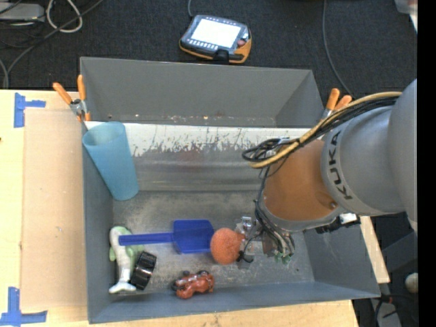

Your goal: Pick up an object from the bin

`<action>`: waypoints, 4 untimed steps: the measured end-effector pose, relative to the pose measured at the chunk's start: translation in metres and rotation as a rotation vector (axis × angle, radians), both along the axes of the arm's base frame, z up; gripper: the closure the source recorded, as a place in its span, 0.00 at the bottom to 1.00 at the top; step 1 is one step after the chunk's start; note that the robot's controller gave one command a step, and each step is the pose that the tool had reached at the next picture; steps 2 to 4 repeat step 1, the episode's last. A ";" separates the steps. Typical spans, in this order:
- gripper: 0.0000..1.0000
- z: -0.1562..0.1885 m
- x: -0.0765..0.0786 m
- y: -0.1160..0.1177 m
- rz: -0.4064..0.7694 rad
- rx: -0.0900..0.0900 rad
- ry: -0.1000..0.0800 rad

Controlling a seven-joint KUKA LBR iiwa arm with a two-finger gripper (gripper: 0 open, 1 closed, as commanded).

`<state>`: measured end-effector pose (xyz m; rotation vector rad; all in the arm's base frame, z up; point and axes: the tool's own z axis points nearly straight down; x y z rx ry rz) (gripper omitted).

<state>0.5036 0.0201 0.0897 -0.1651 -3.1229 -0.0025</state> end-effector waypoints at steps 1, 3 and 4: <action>1.00 0.031 -0.001 0.000 0.001 0.000 0.006; 1.00 0.031 -0.001 0.000 0.001 0.000 0.006; 1.00 0.031 -0.001 0.000 0.001 0.000 0.006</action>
Offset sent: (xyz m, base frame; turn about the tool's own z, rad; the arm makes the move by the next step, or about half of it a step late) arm -0.0008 -0.0001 0.0503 -0.0006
